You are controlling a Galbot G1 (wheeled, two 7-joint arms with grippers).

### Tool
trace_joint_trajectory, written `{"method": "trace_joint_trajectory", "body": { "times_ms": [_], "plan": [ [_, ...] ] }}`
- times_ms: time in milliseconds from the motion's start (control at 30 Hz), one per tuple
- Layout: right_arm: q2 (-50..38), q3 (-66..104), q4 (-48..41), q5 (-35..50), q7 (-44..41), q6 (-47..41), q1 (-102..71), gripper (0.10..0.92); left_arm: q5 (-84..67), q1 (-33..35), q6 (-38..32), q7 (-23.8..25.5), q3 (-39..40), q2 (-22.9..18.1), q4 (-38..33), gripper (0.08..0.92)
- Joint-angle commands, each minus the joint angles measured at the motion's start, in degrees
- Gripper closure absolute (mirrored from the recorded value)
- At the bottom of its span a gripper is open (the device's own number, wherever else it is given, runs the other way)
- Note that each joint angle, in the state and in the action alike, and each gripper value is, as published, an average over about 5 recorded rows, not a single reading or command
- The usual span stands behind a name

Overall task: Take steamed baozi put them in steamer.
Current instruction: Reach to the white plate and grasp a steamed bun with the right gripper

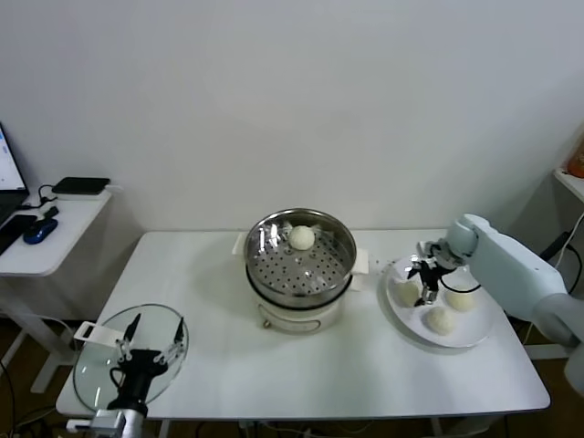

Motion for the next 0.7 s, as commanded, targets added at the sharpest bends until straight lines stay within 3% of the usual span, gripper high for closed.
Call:
{"method": "trace_joint_trajectory", "body": {
  "times_ms": [33,167,433,700],
  "plan": [
    [0.82,1.14,-1.37,-0.72,-0.51,0.08,-0.50,0.203,-0.03,0.06,-0.02,-0.02,0.02,-0.06,0.06,0.177],
    [0.87,1.14,-1.50,-0.75,-0.70,0.03,-0.41,0.211,-0.03,0.06,-0.03,-0.03,0.02,-0.08,0.09,0.177],
    [0.97,1.22,-1.56,-0.79,-0.88,-0.03,-0.35,0.324,-0.04,0.06,-0.05,-0.05,0.04,-0.10,0.14,0.177],
    [0.33,0.08,-0.41,0.93,-1.05,-0.33,0.89,0.340,-0.08,0.12,-0.09,-0.06,-0.12,-0.10,0.12,0.177]
  ]
}}
